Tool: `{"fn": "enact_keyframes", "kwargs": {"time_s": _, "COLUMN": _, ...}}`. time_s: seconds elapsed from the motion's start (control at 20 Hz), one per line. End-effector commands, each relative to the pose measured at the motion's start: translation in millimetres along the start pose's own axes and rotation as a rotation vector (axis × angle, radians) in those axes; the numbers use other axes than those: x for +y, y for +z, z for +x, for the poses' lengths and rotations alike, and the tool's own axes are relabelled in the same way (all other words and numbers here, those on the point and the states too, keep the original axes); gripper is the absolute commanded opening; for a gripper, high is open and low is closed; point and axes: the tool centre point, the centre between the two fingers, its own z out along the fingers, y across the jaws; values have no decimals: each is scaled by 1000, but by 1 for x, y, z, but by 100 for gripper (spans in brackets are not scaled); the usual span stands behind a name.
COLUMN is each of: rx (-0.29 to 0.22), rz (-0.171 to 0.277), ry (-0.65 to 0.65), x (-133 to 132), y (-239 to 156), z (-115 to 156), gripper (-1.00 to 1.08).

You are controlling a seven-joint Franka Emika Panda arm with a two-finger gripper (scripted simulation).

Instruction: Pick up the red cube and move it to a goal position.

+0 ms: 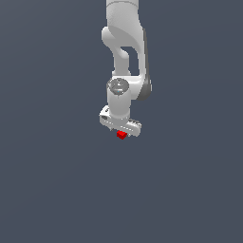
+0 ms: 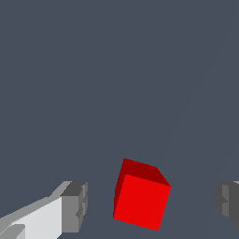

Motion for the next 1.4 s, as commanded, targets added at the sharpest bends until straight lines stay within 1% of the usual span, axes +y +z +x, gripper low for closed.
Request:
{"fn": "enact_keyframes", "kwargs": {"time_s": 0.0, "rx": 4, "rz": 0, "ry": 68, "x": 1, "y": 13, "z": -6, "gripper": 100}}
{"fn": "enact_keyframes", "kwargs": {"time_s": 0.3, "rx": 12, "rz": 1, "ry": 192, "x": 1, "y": 38, "z": -17, "gripper": 100}}
{"fn": "enact_keyframes", "kwargs": {"time_s": 0.55, "rx": 15, "rz": 1, "ry": 257, "x": 0, "y": 51, "z": -23, "gripper": 100}}
{"fn": "enact_keyframes", "kwargs": {"time_s": 0.8, "rx": 16, "rz": 2, "ry": 284, "x": 0, "y": 57, "z": -25, "gripper": 100}}
{"fn": "enact_keyframes", "kwargs": {"time_s": 1.15, "rx": 15, "rz": 3, "ry": 272, "x": -1, "y": 54, "z": -24, "gripper": 100}}
{"fn": "enact_keyframes", "kwargs": {"time_s": 1.2, "rx": 15, "rz": 3, "ry": 272, "x": -1, "y": 54, "z": -24, "gripper": -100}}
{"fn": "enact_keyframes", "kwargs": {"time_s": 1.35, "rx": 15, "rz": 3, "ry": 272, "x": -1, "y": 54, "z": -24, "gripper": -100}}
